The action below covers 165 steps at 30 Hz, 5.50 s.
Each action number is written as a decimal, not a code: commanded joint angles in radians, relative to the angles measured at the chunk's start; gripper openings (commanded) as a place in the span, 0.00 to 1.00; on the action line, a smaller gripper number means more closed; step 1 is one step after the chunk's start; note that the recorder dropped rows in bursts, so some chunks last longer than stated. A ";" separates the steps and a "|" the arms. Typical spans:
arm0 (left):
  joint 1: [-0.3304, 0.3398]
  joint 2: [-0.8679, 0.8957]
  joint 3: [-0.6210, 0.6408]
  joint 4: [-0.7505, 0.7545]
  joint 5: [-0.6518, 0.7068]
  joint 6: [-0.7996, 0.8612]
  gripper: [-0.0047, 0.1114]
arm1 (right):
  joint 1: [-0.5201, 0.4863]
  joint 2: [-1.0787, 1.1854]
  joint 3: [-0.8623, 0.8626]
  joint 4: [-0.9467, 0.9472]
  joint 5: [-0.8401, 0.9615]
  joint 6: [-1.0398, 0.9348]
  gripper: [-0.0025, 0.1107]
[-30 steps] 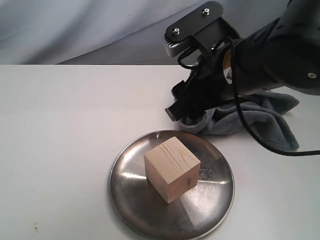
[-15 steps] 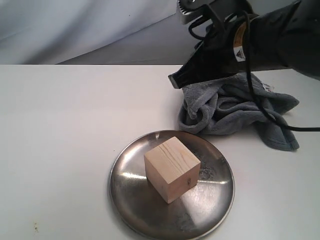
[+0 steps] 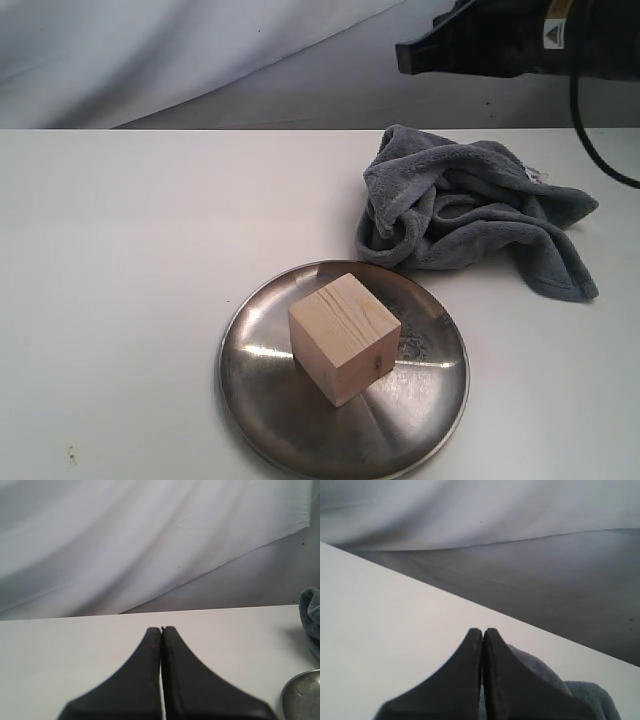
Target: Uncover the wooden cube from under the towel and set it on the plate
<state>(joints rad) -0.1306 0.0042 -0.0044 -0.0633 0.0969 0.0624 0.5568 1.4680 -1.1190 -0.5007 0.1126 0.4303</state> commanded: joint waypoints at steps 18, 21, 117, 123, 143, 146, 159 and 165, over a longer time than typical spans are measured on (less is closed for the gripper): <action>0.002 -0.004 0.004 -0.002 -0.011 -0.003 0.04 | -0.202 -0.077 0.002 0.024 -0.196 0.014 0.02; 0.002 -0.004 0.004 -0.002 -0.011 -0.003 0.04 | -0.261 -0.097 0.030 0.024 -0.249 0.014 0.02; 0.002 -0.004 0.004 -0.002 -0.011 -0.003 0.04 | -0.435 -1.468 1.119 0.447 -0.027 -0.520 0.02; 0.002 -0.004 0.004 -0.002 -0.011 -0.003 0.04 | -0.435 -1.468 1.119 0.419 -0.107 -0.500 0.02; 0.002 -0.004 0.004 -0.002 -0.011 -0.003 0.04 | -0.435 -1.468 1.119 0.419 -0.107 -0.500 0.02; 0.002 -0.004 0.004 -0.002 -0.011 -0.003 0.04 | -0.435 -1.468 1.119 0.419 -0.107 -0.500 0.02; 0.002 -0.004 0.004 -0.002 -0.011 -0.003 0.04 | -0.435 -1.468 1.119 0.419 -0.107 -0.500 0.02; 0.002 -0.004 0.004 -0.002 -0.011 -0.003 0.04 | -0.435 -1.468 1.119 0.419 -0.107 -0.500 0.02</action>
<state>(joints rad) -0.1306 0.0042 -0.0044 -0.0633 0.0969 0.0624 0.1167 0.0043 -0.0028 -0.0713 0.0208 -0.0753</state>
